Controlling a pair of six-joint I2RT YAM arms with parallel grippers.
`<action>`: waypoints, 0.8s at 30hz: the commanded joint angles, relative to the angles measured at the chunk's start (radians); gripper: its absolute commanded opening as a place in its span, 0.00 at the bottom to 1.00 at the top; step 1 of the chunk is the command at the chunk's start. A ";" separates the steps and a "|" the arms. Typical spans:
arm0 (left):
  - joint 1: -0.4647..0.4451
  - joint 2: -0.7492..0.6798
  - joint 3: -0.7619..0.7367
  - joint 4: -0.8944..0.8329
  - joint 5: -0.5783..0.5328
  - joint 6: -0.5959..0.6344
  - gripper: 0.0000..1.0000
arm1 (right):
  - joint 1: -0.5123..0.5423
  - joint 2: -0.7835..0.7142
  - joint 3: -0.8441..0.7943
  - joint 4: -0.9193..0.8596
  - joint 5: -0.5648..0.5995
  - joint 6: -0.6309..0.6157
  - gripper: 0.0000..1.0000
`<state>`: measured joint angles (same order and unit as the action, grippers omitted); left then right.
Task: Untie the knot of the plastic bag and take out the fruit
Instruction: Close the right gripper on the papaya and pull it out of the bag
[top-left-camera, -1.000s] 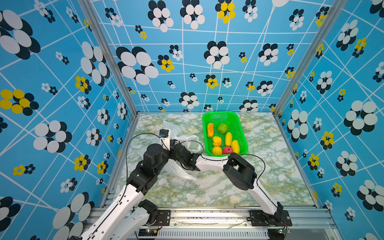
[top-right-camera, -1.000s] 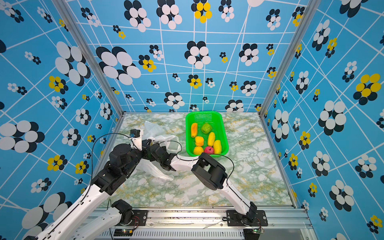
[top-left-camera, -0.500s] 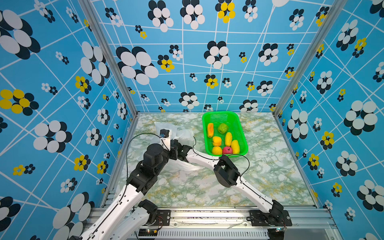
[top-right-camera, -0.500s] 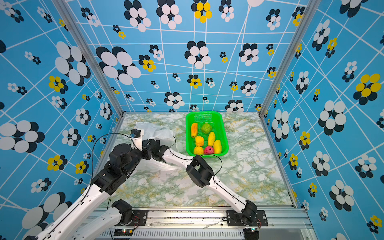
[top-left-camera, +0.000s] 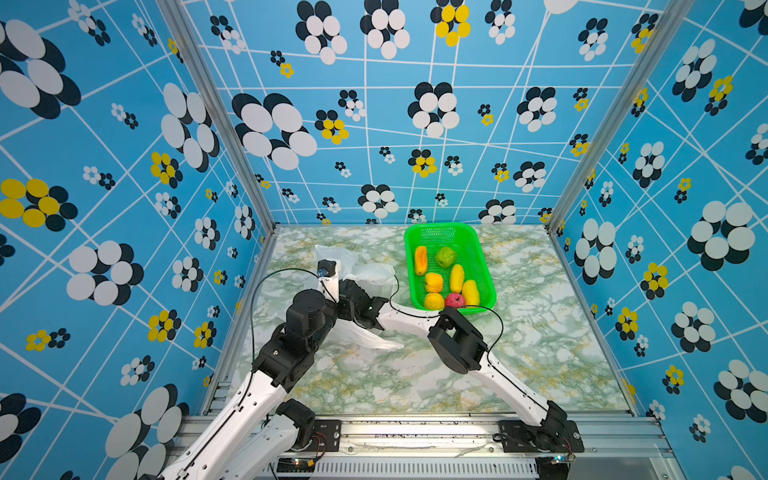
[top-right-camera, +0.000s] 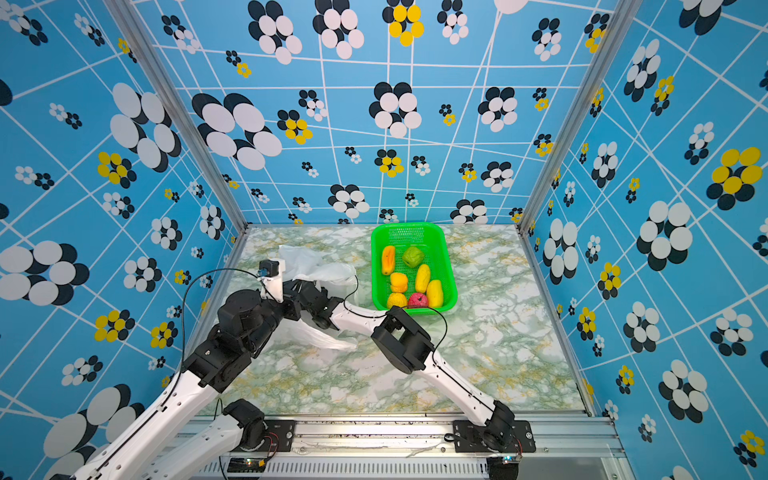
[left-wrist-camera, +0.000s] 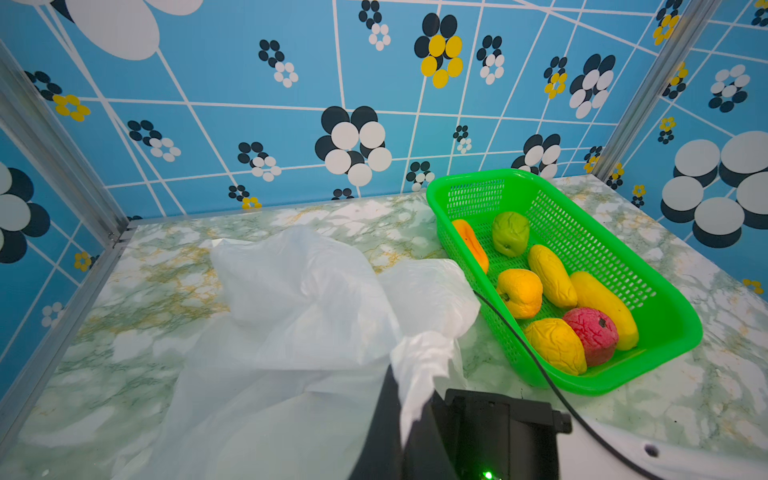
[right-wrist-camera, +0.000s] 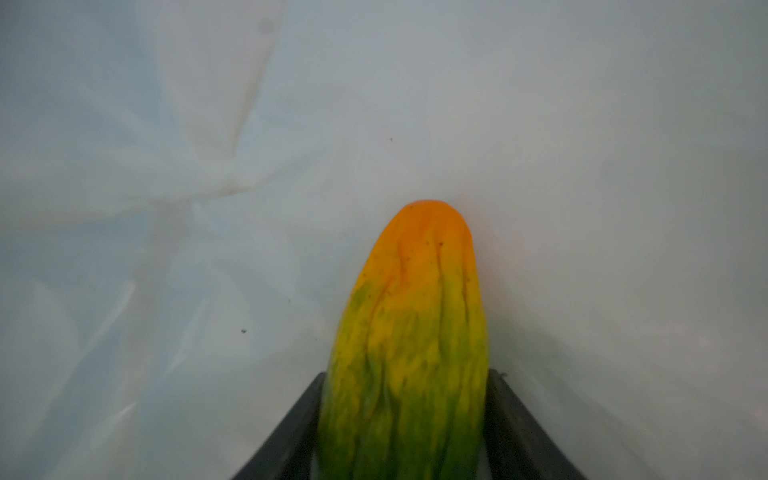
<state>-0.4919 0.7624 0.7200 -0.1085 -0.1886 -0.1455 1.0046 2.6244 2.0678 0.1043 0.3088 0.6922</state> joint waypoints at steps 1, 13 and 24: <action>0.000 0.004 -0.006 0.012 -0.059 -0.011 0.00 | -0.006 -0.140 -0.160 0.146 -0.012 -0.048 0.53; 0.003 0.057 0.017 -0.004 -0.078 -0.016 0.00 | -0.003 -0.639 -0.850 0.600 -0.011 -0.095 0.38; 0.004 0.040 0.012 -0.005 -0.078 -0.019 0.00 | 0.050 -0.741 -0.969 0.705 -0.158 -0.176 0.32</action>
<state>-0.4919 0.8188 0.7200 -0.1085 -0.2478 -0.1493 1.0203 1.9148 1.1057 0.7483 0.2089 0.5751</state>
